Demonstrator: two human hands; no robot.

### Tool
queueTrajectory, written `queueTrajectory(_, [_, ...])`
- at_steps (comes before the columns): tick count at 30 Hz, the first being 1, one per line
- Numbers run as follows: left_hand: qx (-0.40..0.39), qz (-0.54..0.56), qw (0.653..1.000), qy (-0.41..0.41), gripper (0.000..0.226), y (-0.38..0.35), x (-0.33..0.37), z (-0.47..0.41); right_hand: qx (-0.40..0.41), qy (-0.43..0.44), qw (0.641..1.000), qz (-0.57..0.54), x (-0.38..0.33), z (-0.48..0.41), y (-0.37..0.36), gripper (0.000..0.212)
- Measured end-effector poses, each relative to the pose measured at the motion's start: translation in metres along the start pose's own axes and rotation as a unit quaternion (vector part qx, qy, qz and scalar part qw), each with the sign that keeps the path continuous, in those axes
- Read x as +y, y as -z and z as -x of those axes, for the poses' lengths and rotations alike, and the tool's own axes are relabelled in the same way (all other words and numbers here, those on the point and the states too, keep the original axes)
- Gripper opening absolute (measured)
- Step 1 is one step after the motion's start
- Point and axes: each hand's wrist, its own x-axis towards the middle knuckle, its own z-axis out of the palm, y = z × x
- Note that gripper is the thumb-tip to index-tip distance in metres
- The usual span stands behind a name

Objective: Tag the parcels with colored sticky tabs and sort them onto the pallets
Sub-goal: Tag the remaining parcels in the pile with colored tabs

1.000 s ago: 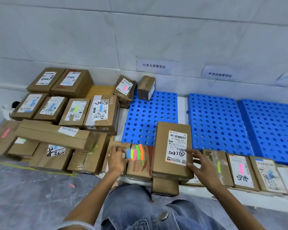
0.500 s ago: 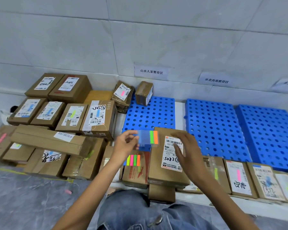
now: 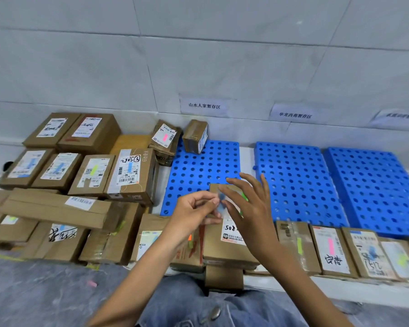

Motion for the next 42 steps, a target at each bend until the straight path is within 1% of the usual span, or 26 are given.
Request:
queueTrajectory(4, [-0.004, 0.024, 1.000, 0.019, 0.012, -0.002, -0.002, -0.002, -0.001, -0.074, 0.990, -0.123, -0.002, -0.005, 0.005, 0.009])
queueTrajectory(7, [0.003, 0.054, 0.998, 0.034, 0.012, -0.001, -0.008, -0.003, -0.036, -0.103, 0.982, -0.152, 0.000, -0.005, 0.006, 0.007])
queueTrajectory(10, [0.062, 0.106, 0.992, 0.036, 0.009, 0.008, -0.021, -0.011, -0.076, -0.099, 0.976, -0.178, 0.002, 0.000, 0.010, 0.009])
queueTrajectory(12, [0.135, 0.086, 0.987, 0.028, 0.007, 0.025, -0.037, -0.023, -0.091, -0.119, 0.974, -0.171, 0.013, 0.005, 0.014, 0.005])
queueTrajectory(13, [0.170, 0.049, 0.984, 0.028, 0.005, 0.038, -0.049, -0.029, -0.115, -0.139, 0.971, -0.159, 0.022, 0.007, 0.014, 0.012])
queueTrajectory(15, [0.215, -0.055, 0.974, 0.039, 0.006, 0.066, -0.080, -0.041, -0.209, -0.179, 0.954, -0.120, 0.041, 0.009, 0.010, 0.023])
queueTrajectory(17, [0.227, -0.158, 0.960, 0.048, 0.005, 0.087, -0.112, -0.048, -0.301, -0.196, 0.932, -0.055, 0.054, 0.014, -0.004, 0.015])
queueTrajectory(18, [0.227, -0.199, 0.952, 0.045, 0.003, 0.095, -0.128, -0.051, -0.326, -0.198, 0.924, -0.027, 0.057, 0.019, -0.013, 0.007])
queueTrajectory(19, [0.225, -0.244, 0.943, 0.039, 0.005, 0.100, -0.141, -0.053, -0.331, -0.200, 0.922, -0.012, 0.059, 0.024, -0.023, 0.004])
queueTrajectory(20, [0.219, -0.300, 0.928, 0.037, 0.009, 0.103, -0.150, -0.055, -0.318, -0.203, 0.926, -0.010, 0.060, 0.029, -0.032, 0.006])
queueTrajectory(21, [0.213, -0.375, 0.901, 0.039, 0.015, 0.104, -0.155, -0.054, -0.290, -0.212, 0.933, -0.017, 0.059, 0.034, -0.038, 0.007])
queueTrajectory(22, [0.217, -0.455, 0.863, 0.031, 0.020, 0.104, -0.157, -0.053, -0.254, -0.226, 0.940, -0.023, 0.058, 0.038, -0.043, 0.011])
queueTrajectory(23, [0.228, -0.521, 0.823, 0.018, 0.026, 0.103, -0.156, -0.051, -0.221, -0.244, 0.944, -0.023, 0.060, 0.042, -0.046, 0.020])
queueTrajectory(24, [0.236, -0.559, 0.795, -0.007, 0.031, 0.101, -0.153, -0.051, -0.199, -0.271, 0.942, -0.017, 0.062, 0.046, -0.047, 0.036])
queueTrajectory(25, [0.235, -0.557, 0.796, -0.030, 0.034, 0.096, -0.151, -0.051, -0.192, -0.301, 0.934, -0.014, 0.064, 0.051, -0.047, 0.055])
queueTrajectory(26, [0.222, -0.530, 0.817, -0.048, 0.038, 0.088, -0.146, -0.051, -0.195, -0.332, 0.922, -0.025, 0.063, 0.055, -0.046, 0.072])
queueTrajectory(27, [0.189, -0.478, 0.856, -0.046, 0.042, 0.076, -0.139, -0.049, -0.203, -0.361, 0.908, -0.060, 0.062, 0.059, -0.045, 0.084])
queueTrajectory(28, [0.134, -0.422, 0.896, -0.028, 0.048, 0.061, -0.132, -0.047, -0.213, -0.394, 0.887, -0.114, 0.059, 0.062, -0.041, 0.092])
queueTrajectory(29, [0.070, -0.372, 0.926, 0.002, 0.050, 0.045, -0.124, -0.043, -0.221, -0.428, 0.859, -0.171, 0.056, 0.062, -0.039, 0.096])
queueTrajectory(30, [0.011, -0.316, 0.948, 0.022, 0.048, 0.029, -0.118, -0.040, -0.230, -0.455, 0.833, -0.213, 0.053, 0.061, -0.036, 0.098])
queueTrajectory(31, [-0.030, -0.275, 0.960, 0.037, 0.042, 0.015, -0.113, -0.036, -0.230, -0.470, 0.819, -0.237, 0.051, 0.059, -0.033, 0.097])
queueTrajectory(32, [-0.039, -0.246, 0.968, 0.030, 0.040, 0.005, -0.109, -0.034, -0.224, -0.478, 0.814, -0.244, 0.050, 0.056, -0.031, 0.095])
queueTrajectory(34, [-0.017, -0.223, 0.975, -0.020, 0.045, 0.001, -0.102, -0.037, -0.206, -0.476, 0.811, -0.272, 0.049, 0.043, -0.024, 0.096])
queueTrajectory(36, [0.004, -0.207, 0.976, -0.067, 0.048, 0.010, -0.079, -0.045, -0.195, -0.451, 0.809, -0.322, 0.047, 0.017, -0.015, 0.094])
queueTrajectory(39, [0.063, -0.166, 0.977, -0.119, 0.052, 0.039, -0.030, -0.065, -0.174, -0.382, 0.814, -0.401, 0.038, -0.038, -0.009, 0.088])
queueTrajectory(42, [0.112, -0.107, 0.973, -0.172, 0.051, 0.079, 0.027, -0.085, -0.177, -0.311, 0.821, -0.445, 0.020, -0.092, -0.032, 0.084])
